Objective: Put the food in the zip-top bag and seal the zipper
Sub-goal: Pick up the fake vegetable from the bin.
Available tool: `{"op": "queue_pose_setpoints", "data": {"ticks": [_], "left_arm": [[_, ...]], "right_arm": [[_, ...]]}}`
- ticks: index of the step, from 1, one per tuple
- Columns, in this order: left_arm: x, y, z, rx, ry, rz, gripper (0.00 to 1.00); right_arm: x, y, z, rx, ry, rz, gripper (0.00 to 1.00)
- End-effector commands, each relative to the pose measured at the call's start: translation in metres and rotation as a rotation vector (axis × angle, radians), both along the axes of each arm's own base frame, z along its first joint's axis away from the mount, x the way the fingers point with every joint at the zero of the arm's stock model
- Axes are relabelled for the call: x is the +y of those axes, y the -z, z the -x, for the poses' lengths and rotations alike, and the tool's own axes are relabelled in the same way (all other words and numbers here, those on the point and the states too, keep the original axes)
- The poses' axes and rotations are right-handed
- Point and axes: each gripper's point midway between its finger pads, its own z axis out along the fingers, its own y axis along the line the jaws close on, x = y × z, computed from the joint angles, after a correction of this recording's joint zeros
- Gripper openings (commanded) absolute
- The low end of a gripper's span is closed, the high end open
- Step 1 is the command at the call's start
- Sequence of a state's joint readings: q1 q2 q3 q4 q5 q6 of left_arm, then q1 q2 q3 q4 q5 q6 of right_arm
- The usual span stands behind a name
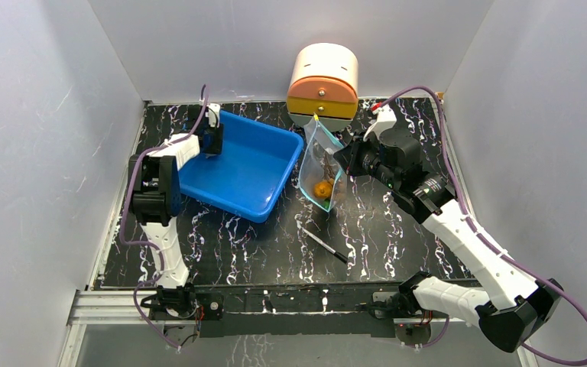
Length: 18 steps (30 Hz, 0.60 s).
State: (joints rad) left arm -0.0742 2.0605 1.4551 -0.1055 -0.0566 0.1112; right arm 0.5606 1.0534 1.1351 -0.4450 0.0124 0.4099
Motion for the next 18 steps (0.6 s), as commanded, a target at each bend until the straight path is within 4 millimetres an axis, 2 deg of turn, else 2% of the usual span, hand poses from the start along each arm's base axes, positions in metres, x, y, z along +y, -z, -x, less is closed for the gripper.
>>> {"op": "queue_pose_setpoints", "data": {"ticks": [1,5,9,14,18], "left_arm": [[-0.010,-0.038,0.009,-0.044,0.018,0.044,0.33],[-0.015,-0.047,0.022,-0.040,0.010,0.074,0.30],[-0.026,-0.064,0.036,-0.056,0.014,0.141,0.30],[-0.045,-0.101,0.057,-0.093,0.050,0.248,0.30],[-0.072,-0.133,0.079,-0.126,0.111,0.393,0.30]], "right_arm": [[-0.003,-0.042,-0.001,-0.104,0.018,-0.072,0.00],[-0.004,-0.038,0.001,-0.096,0.017,-0.072,0.00],[-0.005,-0.029,0.001,-0.074,0.025,-0.069,0.00],[-0.004,-0.019,0.002,-0.050,0.025,-0.065,0.00],[-0.003,-0.012,0.000,-0.038,0.028,-0.060,0.00]]}}
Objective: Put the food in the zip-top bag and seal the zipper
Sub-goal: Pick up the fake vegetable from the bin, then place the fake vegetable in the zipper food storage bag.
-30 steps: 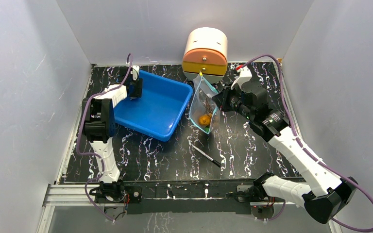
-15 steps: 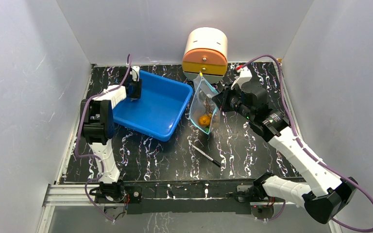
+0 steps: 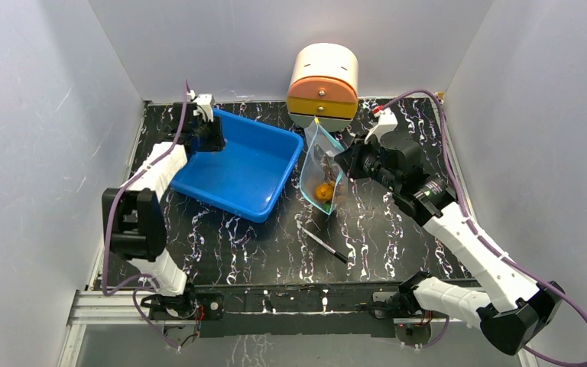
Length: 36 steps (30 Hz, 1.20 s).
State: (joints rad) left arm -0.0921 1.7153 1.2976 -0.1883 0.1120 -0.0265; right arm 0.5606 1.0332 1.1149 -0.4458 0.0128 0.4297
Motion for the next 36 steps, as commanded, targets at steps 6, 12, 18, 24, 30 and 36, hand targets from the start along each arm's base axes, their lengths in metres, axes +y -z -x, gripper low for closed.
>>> {"op": "queue_pose_setpoints", "data": {"ticks": [6,12,18,24,30,36], "left_arm": [[-0.066,-0.099,0.059,-0.134,0.175,0.353,0.30],[-0.093,-0.148,0.102,-0.177,0.249,0.561,0.30],[-0.124,-0.182,0.144,-0.170,0.367,0.749,0.29],[-0.149,-0.213,0.171,-0.145,0.473,0.904,0.29],[-0.190,-0.244,0.203,-0.224,0.654,0.940,0.30],[-0.219,-0.247,0.215,-0.215,0.739,0.930,0.31]], "right_arm": [[0.001,-0.004,-0.006,-0.020,0.023,-0.038,0.00],[0.004,0.003,-0.009,0.000,0.023,-0.038,0.00],[0.009,0.010,-0.012,0.023,0.016,-0.050,0.00],[0.013,0.018,-0.015,0.054,0.015,-0.054,0.00],[0.015,0.018,-0.015,0.067,0.017,-0.069,0.00],[0.017,0.017,-0.014,0.072,0.014,-0.085,0.00]]}}
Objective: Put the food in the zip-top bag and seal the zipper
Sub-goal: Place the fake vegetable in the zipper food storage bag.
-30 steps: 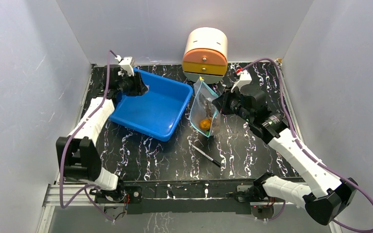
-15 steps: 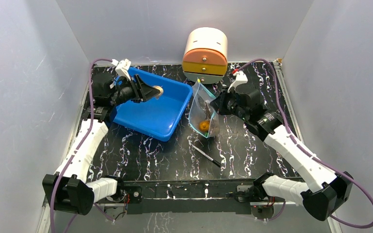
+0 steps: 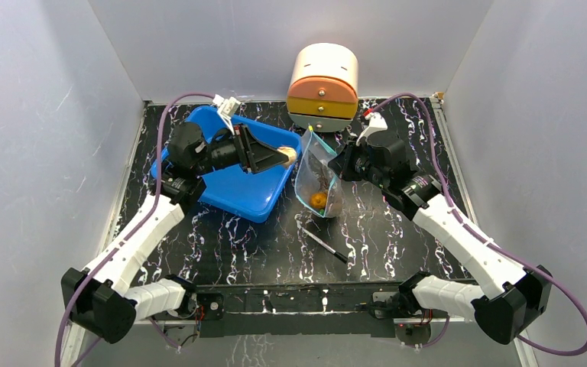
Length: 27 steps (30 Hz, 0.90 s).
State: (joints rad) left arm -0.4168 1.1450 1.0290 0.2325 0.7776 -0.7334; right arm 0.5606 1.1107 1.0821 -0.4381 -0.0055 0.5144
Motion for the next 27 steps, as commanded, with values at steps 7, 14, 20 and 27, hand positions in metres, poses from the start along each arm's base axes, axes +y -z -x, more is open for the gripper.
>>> {"op": "queue_pose_setpoints", "data": {"ticks": [7,14,20,27], "left_arm": [[-0.039,-0.018,0.020,-0.110,0.053,0.001,0.35],[-0.059,0.005,0.008,-0.092,0.064,-0.030,0.37],[-0.064,0.024,0.001,-0.067,0.051,-0.086,0.43],[-0.061,0.033,-0.004,-0.057,0.021,-0.122,0.58]], "right_arm": [[0.011,-0.020,-0.005,-0.043,-0.019,-0.089,0.00],[0.010,-0.017,-0.006,-0.043,-0.007,-0.092,0.00],[0.010,-0.015,-0.005,-0.041,-0.010,-0.092,0.00],[0.009,-0.016,-0.005,-0.053,-0.005,-0.097,0.00]]}}
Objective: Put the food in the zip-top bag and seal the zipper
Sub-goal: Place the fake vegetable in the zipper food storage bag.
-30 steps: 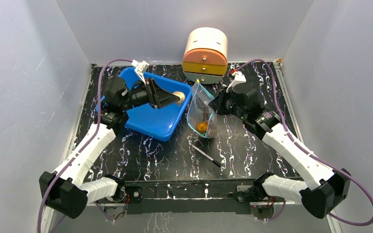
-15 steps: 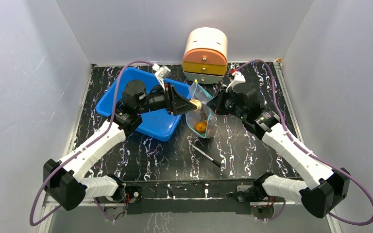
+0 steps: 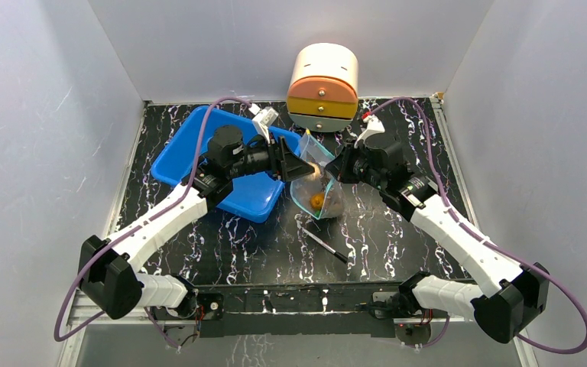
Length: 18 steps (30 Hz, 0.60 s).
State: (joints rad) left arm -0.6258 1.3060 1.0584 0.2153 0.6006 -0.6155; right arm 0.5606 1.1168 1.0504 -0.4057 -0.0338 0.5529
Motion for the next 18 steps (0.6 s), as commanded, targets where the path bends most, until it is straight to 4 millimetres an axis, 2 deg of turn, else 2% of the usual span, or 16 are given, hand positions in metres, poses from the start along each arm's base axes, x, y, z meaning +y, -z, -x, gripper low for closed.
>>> {"op": "queue_pose_setpoints", "data": {"ticks": [1,8,12,16,18], "left_arm": [[0.002,-0.020,-0.003,-0.071,-0.022,0.006,0.59],[0.011,-0.025,-0.005,-0.097,-0.069,-0.020,0.62],[0.025,-0.025,-0.018,-0.060,-0.194,-0.066,0.62],[0.056,-0.022,-0.027,-0.031,-0.389,-0.122,0.62],[0.090,-0.018,-0.031,-0.012,-0.566,-0.168,0.64]], "right_arm": [[0.003,-0.024,-0.007,-0.083,0.008,-0.061,0.00],[0.003,-0.019,-0.008,-0.073,0.003,-0.047,0.00],[0.000,-0.019,-0.008,-0.082,0.015,-0.035,0.00],[-0.005,-0.019,-0.009,-0.089,0.029,-0.011,0.00],[-0.006,-0.019,-0.010,-0.093,0.029,-0.004,0.00]]}}
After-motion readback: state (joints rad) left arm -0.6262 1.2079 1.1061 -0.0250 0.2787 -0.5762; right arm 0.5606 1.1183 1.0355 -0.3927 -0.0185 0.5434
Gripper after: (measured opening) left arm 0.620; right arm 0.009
